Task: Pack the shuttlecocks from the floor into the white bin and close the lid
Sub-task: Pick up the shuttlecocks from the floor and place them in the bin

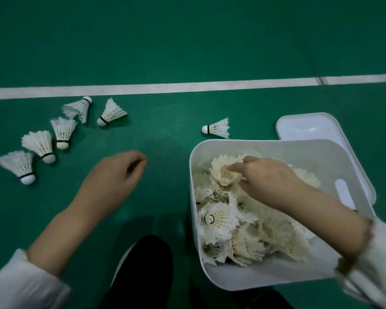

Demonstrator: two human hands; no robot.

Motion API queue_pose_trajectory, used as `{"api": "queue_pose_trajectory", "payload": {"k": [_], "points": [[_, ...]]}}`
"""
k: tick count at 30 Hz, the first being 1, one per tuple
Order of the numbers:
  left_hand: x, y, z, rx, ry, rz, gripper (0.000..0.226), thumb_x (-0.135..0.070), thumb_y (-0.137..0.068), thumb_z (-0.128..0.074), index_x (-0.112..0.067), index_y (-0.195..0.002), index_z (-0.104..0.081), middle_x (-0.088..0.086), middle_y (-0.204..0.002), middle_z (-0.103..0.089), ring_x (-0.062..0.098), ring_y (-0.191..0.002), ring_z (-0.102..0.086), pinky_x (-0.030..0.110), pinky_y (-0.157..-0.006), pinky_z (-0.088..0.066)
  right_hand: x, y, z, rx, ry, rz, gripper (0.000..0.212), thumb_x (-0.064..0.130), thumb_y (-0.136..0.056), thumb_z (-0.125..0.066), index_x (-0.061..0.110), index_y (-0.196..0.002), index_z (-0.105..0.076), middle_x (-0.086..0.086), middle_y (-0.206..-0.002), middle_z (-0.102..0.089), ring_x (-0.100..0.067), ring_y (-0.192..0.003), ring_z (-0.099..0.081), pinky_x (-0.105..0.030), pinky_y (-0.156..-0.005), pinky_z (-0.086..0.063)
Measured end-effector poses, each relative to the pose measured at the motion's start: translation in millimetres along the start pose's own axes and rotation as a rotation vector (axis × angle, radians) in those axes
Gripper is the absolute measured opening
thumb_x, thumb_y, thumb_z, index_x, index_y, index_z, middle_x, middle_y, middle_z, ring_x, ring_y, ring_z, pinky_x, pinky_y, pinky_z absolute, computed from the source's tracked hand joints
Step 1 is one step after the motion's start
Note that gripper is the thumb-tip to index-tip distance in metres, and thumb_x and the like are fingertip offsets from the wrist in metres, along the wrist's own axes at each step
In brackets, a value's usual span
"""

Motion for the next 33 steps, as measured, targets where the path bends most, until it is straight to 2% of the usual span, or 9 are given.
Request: {"api": "queue_pose_trajectory", "payload": {"k": [3,7,11,15,18,22,24,28,33], "points": [[17.7,4.4,-7.8,0.067,-0.007,0.013,0.009,-0.019,-0.089,-0.056,-0.017,-0.091,-0.064,-0.004,-0.083,-0.065,0.016,-0.075,-0.058,0.034,-0.071,-0.048,20.8,11.0,33.9,-0.040,0.087,0.038,0.047,0.018,-0.093,-0.040,0.034,-0.137,-0.032,0.001,-0.111,-0.061,-0.023,-0.090,-0.063,-0.032,-0.064,-0.045],[50.9,6.8,-8.0,0.097,-0.040,0.069,0.010,-0.022,-0.089,-0.055,-0.018,-0.093,-0.063,-0.003,-0.088,-0.064,0.019,-0.080,-0.059,0.034,-0.072,-0.047,84.7,-1.6,60.1,-0.159,-0.098,0.274,0.029,0.031,-0.095,-0.038,0.026,-0.122,-0.046,0.002,-0.112,-0.059,-0.023,-0.101,-0.058,-0.035,-0.078,-0.047],[98.6,12.3,6.8,0.108,-0.095,0.169,0.013,-0.021,-0.088,-0.053,-0.015,-0.094,-0.063,0.003,-0.094,-0.066,0.024,-0.088,-0.060,0.034,-0.075,-0.046,152.4,-60.0,23.2,-0.049,-0.173,0.387,0.027,0.025,-0.093,-0.042,0.020,-0.118,-0.052,-0.004,-0.116,-0.055,-0.025,-0.110,-0.054,-0.036,-0.084,-0.046],[168.7,23.7,40.8,0.025,-0.218,0.373,0.018,-0.020,-0.088,-0.052,-0.012,-0.100,-0.063,0.011,-0.102,-0.063,0.030,-0.093,-0.058,0.036,-0.077,-0.044,197.8,-107.5,-19.5,0.085,-0.194,0.339,0.029,0.020,-0.091,-0.043,0.018,-0.118,-0.053,-0.006,-0.118,-0.054,-0.027,-0.114,-0.052,-0.039,-0.091,-0.046],[220.5,28.5,68.0,-0.061,-0.335,0.532,0.030,-0.018,-0.088,-0.051,-0.006,-0.116,-0.053,0.019,-0.115,-0.051,0.038,-0.098,-0.055,0.043,-0.079,-0.044,218.4,-120.9,-33.4,0.145,-0.231,0.290,0.029,0.020,-0.092,-0.043,0.017,-0.119,-0.053,-0.006,-0.119,-0.053,-0.028,-0.114,-0.051,-0.039,-0.092,-0.046],[267.0,16.5,80.4,-0.120,-0.301,0.672,0.049,-0.020,-0.089,-0.053,-0.003,-0.131,-0.036,0.020,-0.133,-0.034,0.043,-0.104,-0.051,0.047,-0.085,-0.043,224.7,-125.8,-39.7,0.119,-0.279,0.271,0.028,0.023,-0.092,-0.044,0.018,-0.118,-0.054,-0.005,-0.117,-0.054,-0.027,-0.110,-0.054,-0.039,-0.089,-0.047],[277.8,8.7,72.4,-0.065,-0.261,0.704,0.045,-0.020,-0.089,-0.054,-0.002,-0.127,-0.040,0.021,-0.130,-0.040,0.040,-0.107,-0.050,0.043,-0.087,-0.041,223.3,-126.9,-39.5,0.091,-0.329,0.257,0.027,0.024,-0.091,-0.045,0.019,-0.116,-0.055,-0.005,-0.115,-0.055,-0.027,-0.108,-0.055,-0.039,-0.089,-0.047],[244.5,10.1,53.9,-0.103,-0.168,0.611,0.019,-0.015,-0.088,-0.053,-0.002,-0.101,-0.056,0.018,-0.105,-0.054,0.034,-0.094,-0.054,0.034,-0.079,-0.039,223.2,-126.6,-33.2,0.024,-0.446,0.258,0.027,0.022,-0.090,-0.048,0.020,-0.116,-0.056,-0.001,-0.117,-0.053,-0.025,-0.101,-0.058,-0.037,-0.088,-0.047],[136.8,27.5,24.3,-0.055,0.150,0.124,0.009,-0.017,-0.084,-0.055,-0.009,-0.086,-0.058,-0.005,-0.081,-0.046,0.006,-0.073,-0.042,0.021,-0.070,-0.037,232.8,-120.3,-18.8,-0.095,-0.623,0.414,0.042,0.016,-0.087,-0.056,0.019,-0.128,-0.045,0.005,-0.132,-0.041,-0.018,-0.100,-0.056,-0.037,-0.088,-0.046]]}}
Point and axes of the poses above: each hand's wrist, its own y-axis away from the middle knuckle, its own z-axis out of the back of the hand, x = y × z, the point moved 3 cm from there along -y, towards the middle knuckle
